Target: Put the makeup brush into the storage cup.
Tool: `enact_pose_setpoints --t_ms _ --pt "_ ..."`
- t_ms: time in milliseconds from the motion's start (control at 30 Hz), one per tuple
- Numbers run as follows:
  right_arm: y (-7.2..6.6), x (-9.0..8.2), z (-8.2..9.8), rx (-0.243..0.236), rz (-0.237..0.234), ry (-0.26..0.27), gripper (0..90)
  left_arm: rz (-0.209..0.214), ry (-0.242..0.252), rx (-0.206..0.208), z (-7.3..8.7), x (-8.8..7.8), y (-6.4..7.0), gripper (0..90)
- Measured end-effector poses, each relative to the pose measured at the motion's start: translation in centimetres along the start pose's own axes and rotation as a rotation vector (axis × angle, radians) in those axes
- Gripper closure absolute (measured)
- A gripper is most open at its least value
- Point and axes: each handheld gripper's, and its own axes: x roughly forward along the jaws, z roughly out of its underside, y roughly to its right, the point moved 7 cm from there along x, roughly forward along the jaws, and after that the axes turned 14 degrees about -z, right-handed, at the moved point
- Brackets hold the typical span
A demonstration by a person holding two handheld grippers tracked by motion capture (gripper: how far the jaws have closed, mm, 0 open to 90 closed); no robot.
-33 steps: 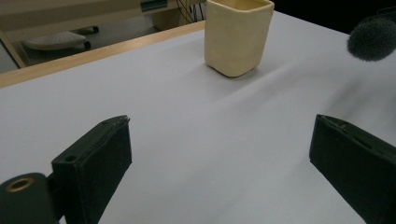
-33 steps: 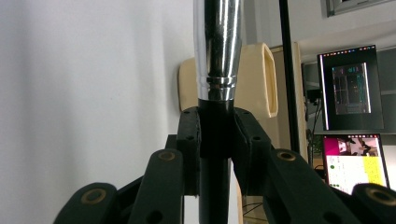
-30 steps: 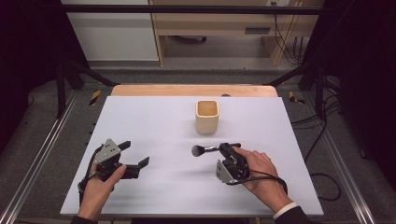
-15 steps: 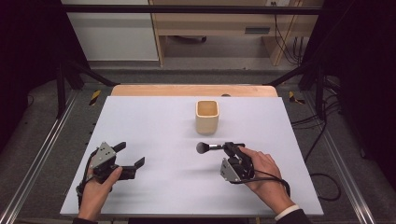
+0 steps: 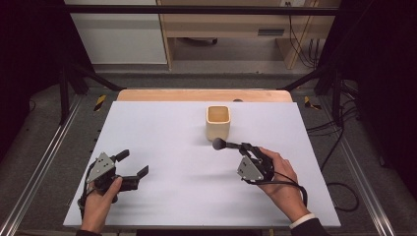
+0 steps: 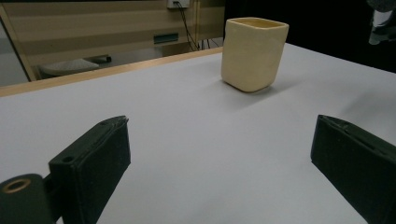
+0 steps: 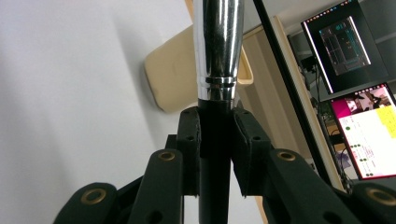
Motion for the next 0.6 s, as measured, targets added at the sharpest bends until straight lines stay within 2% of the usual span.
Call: enact_pose_setpoints --t_ms 267,600 --pt "0.9 0.3 0.4 0.103 -0.009 0.043 74.5 0.031 0.036 0.007 -0.3 0.2 1.1 4.6" --pt "1.9 0.8 0.1 0.250 -0.034 0.121 74.5 0.030 0.050 0.001 -0.2 0.0 1.0 4.5"
